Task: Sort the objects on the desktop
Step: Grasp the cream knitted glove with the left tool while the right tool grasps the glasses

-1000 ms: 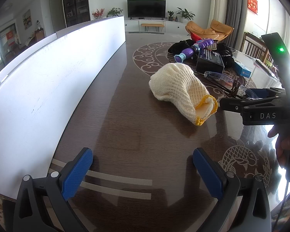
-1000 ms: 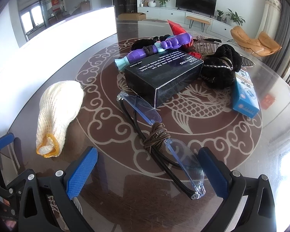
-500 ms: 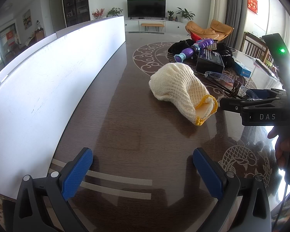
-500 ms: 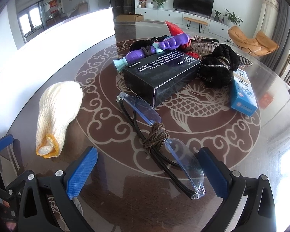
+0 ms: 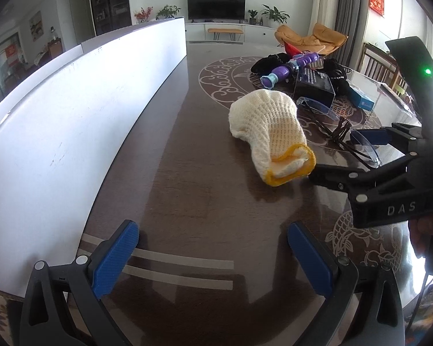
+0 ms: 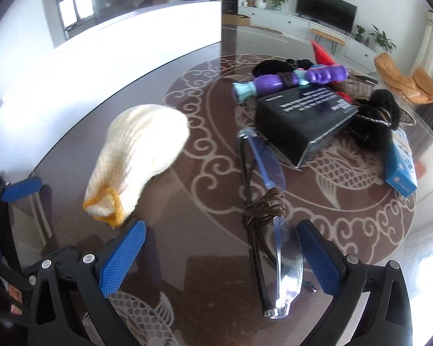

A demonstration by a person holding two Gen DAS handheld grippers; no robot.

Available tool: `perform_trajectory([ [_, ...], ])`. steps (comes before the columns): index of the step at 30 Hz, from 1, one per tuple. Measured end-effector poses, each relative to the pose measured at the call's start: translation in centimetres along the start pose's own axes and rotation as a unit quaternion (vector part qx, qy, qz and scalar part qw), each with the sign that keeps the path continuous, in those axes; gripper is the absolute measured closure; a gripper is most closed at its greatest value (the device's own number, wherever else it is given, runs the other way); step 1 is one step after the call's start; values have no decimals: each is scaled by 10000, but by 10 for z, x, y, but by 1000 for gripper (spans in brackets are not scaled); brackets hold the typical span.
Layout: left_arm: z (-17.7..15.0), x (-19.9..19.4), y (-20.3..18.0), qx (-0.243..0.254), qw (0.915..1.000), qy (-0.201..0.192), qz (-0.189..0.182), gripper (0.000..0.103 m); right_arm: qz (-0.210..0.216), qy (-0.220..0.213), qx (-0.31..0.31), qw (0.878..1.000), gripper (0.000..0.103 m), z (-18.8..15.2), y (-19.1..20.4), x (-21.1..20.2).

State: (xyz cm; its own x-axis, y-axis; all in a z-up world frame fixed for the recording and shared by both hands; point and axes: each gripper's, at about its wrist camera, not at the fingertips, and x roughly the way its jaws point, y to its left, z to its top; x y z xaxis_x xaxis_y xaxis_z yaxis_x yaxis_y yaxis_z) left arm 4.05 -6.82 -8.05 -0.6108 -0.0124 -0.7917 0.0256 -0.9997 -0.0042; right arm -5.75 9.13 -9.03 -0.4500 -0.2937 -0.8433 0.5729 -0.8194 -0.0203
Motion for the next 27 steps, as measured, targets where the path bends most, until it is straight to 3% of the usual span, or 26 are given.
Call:
perform_trajectory([
  [3, 1, -2, 2, -118, 9999, 15, -81, 0, 9, 5, -189, 9998, 0, -8, 7, -6],
  [5, 5, -5, 5, -288, 9990, 7, -340, 0, -69, -8, -227, 9997, 0, -16, 1, -11],
  [8, 27, -10, 4, -353, 9977, -229, -532, 0, -47, -54, -177, 9998, 0, -25, -15, -22],
  [11, 61, 5, -9, -19, 9987, -201, -460, 0, 131, -80, -14, 9999, 0, -26, -34, -31],
  [15, 91, 43, -37, 682, 9968, 181, -362, 0, 351, -13, 125, 9993, 1, -9, -54, -35],
  [16, 92, 49, -43, 856, 9955, 238, -328, 3, 390, 32, 130, 9991, 4, -4, -57, -34],
  [17, 92, 54, -47, 1006, 9942, 279, -274, 30, 441, 121, 105, 9989, 10, 1, -59, -31],
  [18, 91, 53, -47, 1033, 9934, 254, -437, 48, 508, 263, 60, 9983, 14, 5, -60, -27],
  [19, 90, 50, -44, 971, 9942, 252, -383, 55, 560, 409, 10, 9976, 25, 7, -59, -22],
  [20, 88, 47, -40, 924, 9952, 242, -204, 57, 601, 522, -43, 9968, 34, 9, -57, -17],
  [21, 85, 41, -36, 856, 9961, 194, -117, 59, 651, 611, -93, 9960, 36, 11, -55, -12],
  [27, 66, -3, -8, 376, 9990, -33, -231, 59, 694, 550, -119, 9960, 40, 32, -41, 3],
])
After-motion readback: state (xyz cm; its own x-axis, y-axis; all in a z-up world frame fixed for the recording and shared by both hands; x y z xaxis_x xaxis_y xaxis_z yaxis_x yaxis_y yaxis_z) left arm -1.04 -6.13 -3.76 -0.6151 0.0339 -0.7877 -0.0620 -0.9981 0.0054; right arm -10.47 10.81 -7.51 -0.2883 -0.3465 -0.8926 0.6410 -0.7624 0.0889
